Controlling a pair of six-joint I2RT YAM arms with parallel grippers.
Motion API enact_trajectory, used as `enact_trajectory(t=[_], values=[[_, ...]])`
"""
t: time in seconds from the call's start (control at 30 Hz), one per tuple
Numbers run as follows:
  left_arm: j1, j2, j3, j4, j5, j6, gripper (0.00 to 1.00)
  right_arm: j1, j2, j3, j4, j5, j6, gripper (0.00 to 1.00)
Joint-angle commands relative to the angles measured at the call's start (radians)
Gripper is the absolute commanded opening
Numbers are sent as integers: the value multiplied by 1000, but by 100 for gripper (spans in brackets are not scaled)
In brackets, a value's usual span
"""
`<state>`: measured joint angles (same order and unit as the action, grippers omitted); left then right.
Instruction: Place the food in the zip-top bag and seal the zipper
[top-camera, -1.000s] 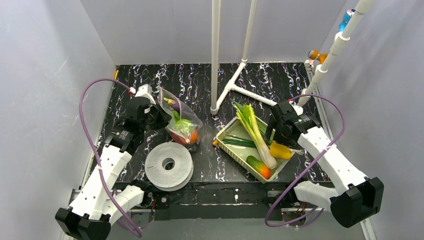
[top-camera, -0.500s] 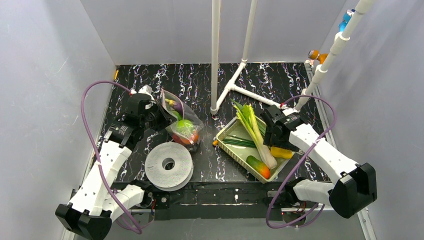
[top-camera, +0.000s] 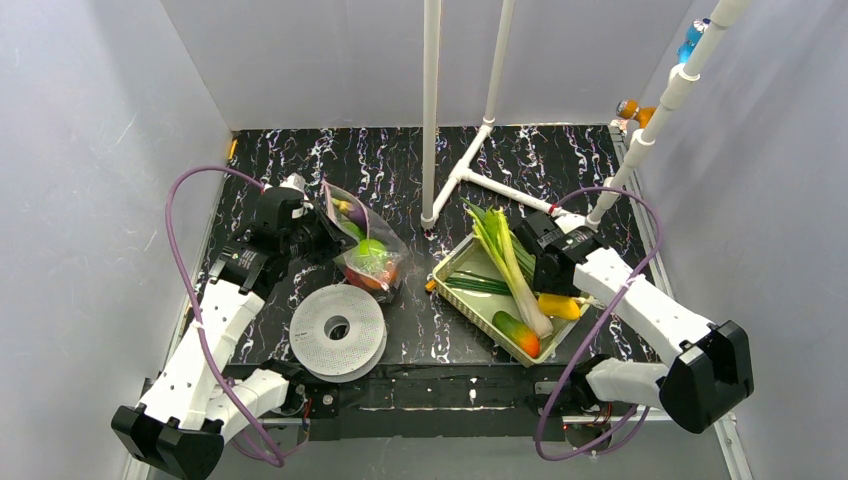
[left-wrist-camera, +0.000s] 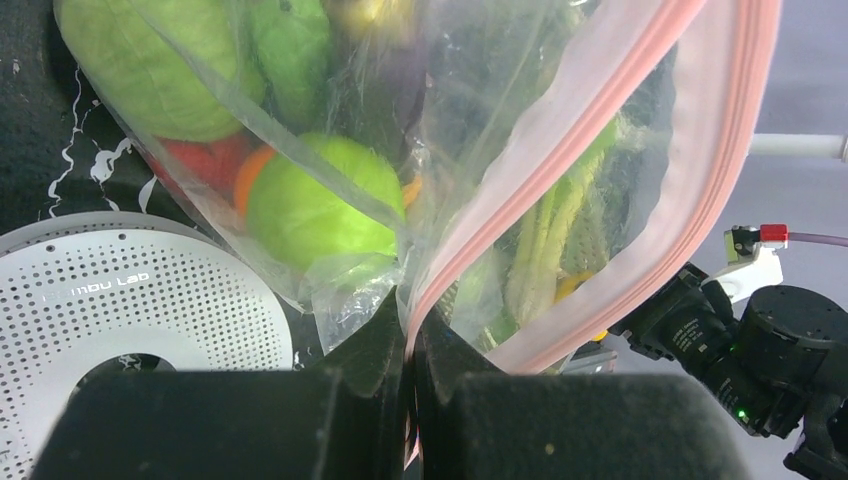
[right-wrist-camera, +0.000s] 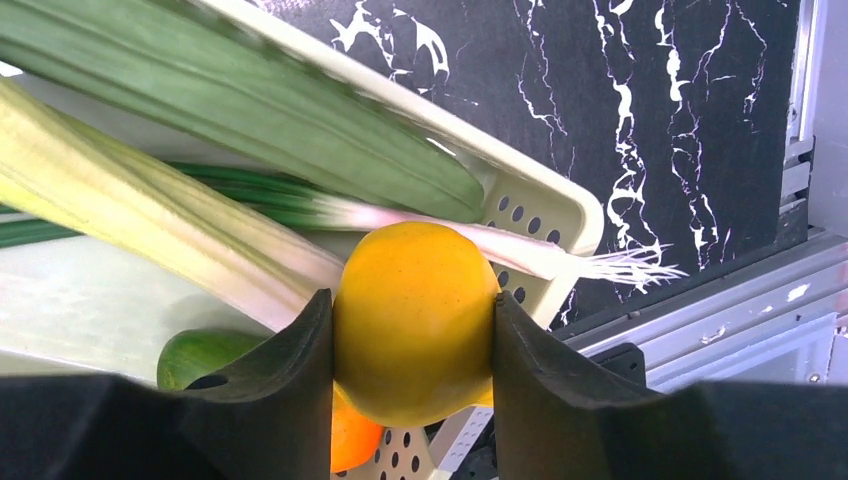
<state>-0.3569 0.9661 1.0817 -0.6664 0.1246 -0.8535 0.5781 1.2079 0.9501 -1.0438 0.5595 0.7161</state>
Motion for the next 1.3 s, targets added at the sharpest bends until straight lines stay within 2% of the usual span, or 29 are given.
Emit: enact_trajectory(t=[0.0, 0.13, 0.23, 0.33, 0.47, 0.7, 0.87, 1.13, 1.27], values=[[-2, -18, 9, -42, 17, 1, 0, 40, -43, 36, -15, 41, 0, 31], [-2, -16, 17, -54, 8, 15, 0, 92, -76, 118, -26, 85, -3, 11], [-3, -10, 21, -55, 11, 16, 0, 118, -105, 155, 42, 59, -58, 2], [-2, -6, 20, -54, 21, 15, 0, 142, -131, 185, 171, -38, -128, 1], [-2, -8, 16, -56, 24, 11, 0, 178, -143, 244, 374, -249, -165, 1], [-2, -32, 23, -56, 9, -7, 0, 336, -29, 397, 728, -532, -136, 1], [-2, -48, 59, -48, -12, -4, 0, 355, 104, 530, 882, -712, -20, 1], [-2, -55, 61, -39, -38, 21, 0, 362, 280, 685, 947, -744, 106, 1], [-2, -60, 65, -40, -47, 41, 0, 379, 350, 773, 880, -693, 127, 1]])
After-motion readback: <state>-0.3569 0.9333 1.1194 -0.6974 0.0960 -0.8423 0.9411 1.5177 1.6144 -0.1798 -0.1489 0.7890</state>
